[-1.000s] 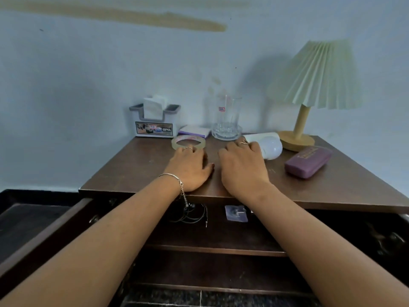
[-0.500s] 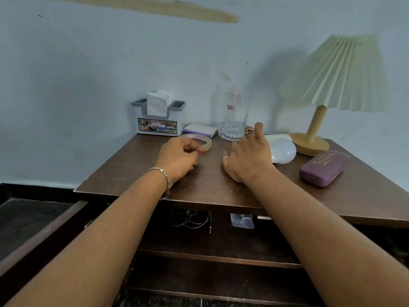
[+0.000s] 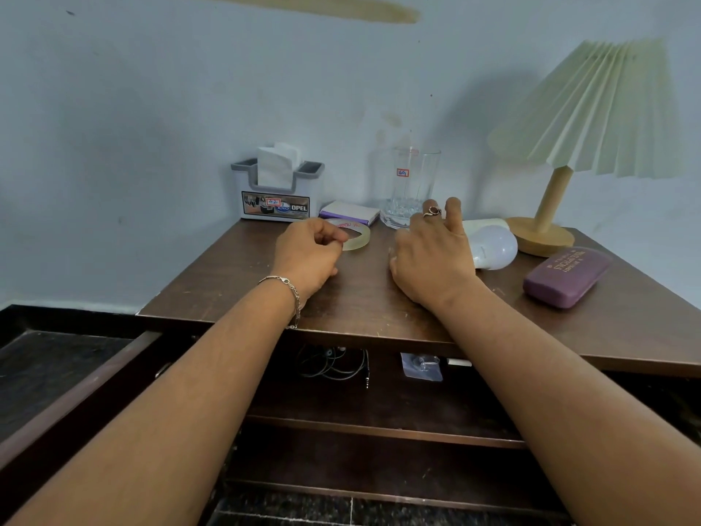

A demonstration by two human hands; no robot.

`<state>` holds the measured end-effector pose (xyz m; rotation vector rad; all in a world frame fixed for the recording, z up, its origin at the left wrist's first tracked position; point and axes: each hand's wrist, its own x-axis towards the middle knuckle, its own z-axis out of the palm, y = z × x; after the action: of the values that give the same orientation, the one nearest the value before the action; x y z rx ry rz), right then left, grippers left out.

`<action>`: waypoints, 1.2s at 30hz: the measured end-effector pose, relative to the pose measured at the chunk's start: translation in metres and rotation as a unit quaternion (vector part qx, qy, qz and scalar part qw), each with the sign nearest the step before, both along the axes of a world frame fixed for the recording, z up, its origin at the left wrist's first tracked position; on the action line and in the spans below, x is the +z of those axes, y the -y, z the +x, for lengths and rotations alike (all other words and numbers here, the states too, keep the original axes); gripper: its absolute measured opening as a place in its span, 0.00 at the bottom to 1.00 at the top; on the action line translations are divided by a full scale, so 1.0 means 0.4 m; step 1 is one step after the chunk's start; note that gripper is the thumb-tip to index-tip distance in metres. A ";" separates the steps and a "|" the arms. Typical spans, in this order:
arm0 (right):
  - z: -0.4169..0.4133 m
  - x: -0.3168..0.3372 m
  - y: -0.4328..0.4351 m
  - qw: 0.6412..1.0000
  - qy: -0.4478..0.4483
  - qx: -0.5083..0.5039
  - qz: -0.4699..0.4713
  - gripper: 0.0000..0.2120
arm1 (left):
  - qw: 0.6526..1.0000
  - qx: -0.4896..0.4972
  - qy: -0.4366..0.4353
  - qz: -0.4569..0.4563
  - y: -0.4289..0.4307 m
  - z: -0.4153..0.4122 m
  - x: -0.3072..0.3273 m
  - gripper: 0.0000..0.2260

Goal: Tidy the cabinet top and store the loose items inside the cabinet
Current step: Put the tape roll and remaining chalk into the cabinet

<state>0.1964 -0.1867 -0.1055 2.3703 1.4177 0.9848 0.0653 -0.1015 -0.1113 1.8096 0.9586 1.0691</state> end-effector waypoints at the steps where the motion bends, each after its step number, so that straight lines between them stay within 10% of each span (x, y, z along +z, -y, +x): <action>1: 0.005 -0.003 -0.003 1.000 0.002 -0.002 -0.003 0.18 | 1.000 0.001 0.002 -0.001 0.000 0.000 0.000 0.07; 16: 0.024 -0.024 -0.003 0.985 -0.093 0.123 0.071 0.14 | 0.998 0.020 -0.045 0.046 -0.024 0.007 -0.011 0.08; 28: -0.014 -0.007 0.060 0.973 -0.125 0.177 0.083 0.15 | 0.899 -0.004 -0.389 0.203 -0.009 0.031 -0.016 0.22; 36: -0.052 -0.017 0.185 0.924 -0.211 0.264 0.180 0.14 | 0.901 0.017 -0.353 0.251 0.012 0.022 -0.005 0.14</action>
<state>0.1754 -0.2606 -0.1124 2.6300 2.3059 0.9431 0.0741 -0.1064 -0.1133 2.7233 1.1947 0.7056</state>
